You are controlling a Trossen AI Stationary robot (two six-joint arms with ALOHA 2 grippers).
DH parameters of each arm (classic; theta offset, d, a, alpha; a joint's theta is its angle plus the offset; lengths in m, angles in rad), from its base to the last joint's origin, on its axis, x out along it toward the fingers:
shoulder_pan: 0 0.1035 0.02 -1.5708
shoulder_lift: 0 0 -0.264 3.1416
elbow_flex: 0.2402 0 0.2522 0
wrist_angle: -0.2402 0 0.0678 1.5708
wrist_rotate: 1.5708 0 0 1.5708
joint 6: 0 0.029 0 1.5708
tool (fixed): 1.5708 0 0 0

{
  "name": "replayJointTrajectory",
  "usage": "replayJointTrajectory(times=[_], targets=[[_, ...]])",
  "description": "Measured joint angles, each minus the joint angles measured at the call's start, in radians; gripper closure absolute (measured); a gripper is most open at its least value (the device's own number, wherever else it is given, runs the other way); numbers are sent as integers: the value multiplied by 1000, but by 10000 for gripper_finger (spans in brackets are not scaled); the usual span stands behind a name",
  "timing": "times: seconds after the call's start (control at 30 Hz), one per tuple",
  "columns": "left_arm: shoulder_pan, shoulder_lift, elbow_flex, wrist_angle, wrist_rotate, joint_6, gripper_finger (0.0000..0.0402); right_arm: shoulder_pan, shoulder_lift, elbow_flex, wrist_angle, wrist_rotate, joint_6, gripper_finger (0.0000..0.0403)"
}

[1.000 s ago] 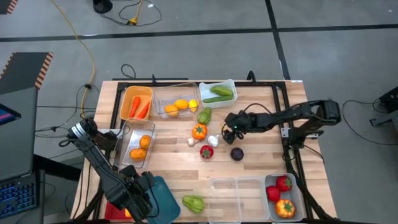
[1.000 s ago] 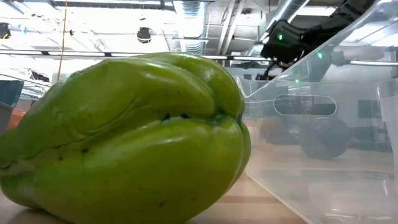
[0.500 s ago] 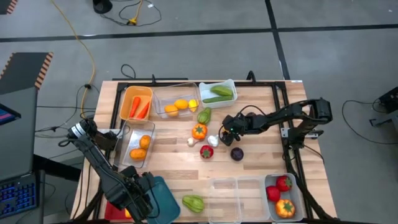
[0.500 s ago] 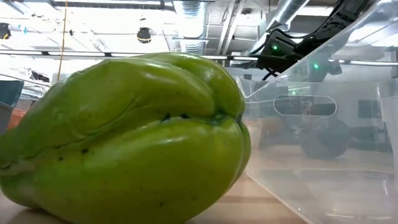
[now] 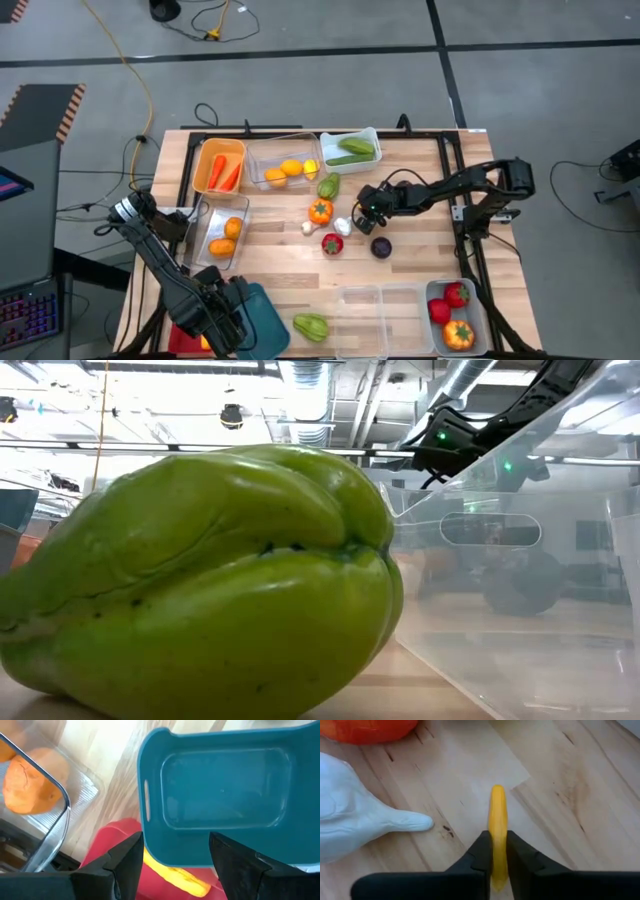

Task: Sort produce into baskets
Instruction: Put the yellow corn into the red bin

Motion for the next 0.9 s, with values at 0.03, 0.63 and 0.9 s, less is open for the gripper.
replayJointTrajectory(times=[0.03, 0.63, 0.9], targets=[[0, 0, 0, 0, -8, 6, 188, 0, -8, 0, -2, -7, -2, 341], [99, 0, 0, 187, -496, 537, 188, 195, -259, 159, 21, -115, 9, 337], [185, 0, 0, 389, -638, 864, 188, 343, -261, 167, 233, -115, 9, 337]])
